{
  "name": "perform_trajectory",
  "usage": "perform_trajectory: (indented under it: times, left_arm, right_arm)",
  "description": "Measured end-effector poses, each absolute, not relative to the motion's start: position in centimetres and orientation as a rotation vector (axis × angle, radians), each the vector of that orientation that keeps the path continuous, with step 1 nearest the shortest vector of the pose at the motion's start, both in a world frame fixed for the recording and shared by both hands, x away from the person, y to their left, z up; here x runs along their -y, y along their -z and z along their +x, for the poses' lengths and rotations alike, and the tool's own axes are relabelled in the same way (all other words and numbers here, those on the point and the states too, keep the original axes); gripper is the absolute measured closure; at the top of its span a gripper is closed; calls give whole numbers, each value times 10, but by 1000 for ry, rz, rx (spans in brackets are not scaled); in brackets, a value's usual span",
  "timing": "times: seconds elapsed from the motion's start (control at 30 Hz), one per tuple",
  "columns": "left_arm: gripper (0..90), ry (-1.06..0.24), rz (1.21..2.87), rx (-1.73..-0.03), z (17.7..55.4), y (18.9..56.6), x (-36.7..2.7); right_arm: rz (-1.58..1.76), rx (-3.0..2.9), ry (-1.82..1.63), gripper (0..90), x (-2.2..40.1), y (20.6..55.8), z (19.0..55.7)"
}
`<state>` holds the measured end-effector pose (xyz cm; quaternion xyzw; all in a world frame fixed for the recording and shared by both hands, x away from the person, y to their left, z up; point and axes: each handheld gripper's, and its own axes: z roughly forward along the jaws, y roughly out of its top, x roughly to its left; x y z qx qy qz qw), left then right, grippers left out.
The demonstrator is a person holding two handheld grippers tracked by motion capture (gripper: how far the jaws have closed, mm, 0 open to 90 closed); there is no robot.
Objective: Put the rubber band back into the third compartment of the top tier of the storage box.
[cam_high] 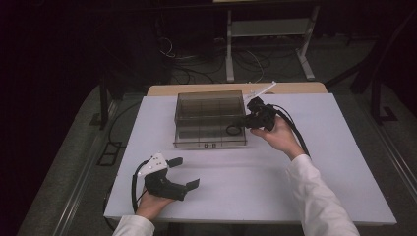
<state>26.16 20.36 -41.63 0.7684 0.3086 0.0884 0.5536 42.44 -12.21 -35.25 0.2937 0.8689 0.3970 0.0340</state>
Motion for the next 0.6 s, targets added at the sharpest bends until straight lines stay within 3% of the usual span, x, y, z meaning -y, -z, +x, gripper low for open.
perform_trajectory:
  times: [0.27, 0.6]
  left_arm:
    - [0, -209, 1815, -728, 262, 416, -204]
    - [0, -208, 1816, -727, 262, 416, -204]
  right_arm:
    - [914, -2693, -1194, 855, 116, 361, 427]
    - [912, -2651, -1215, 698, 113, 359, 426]
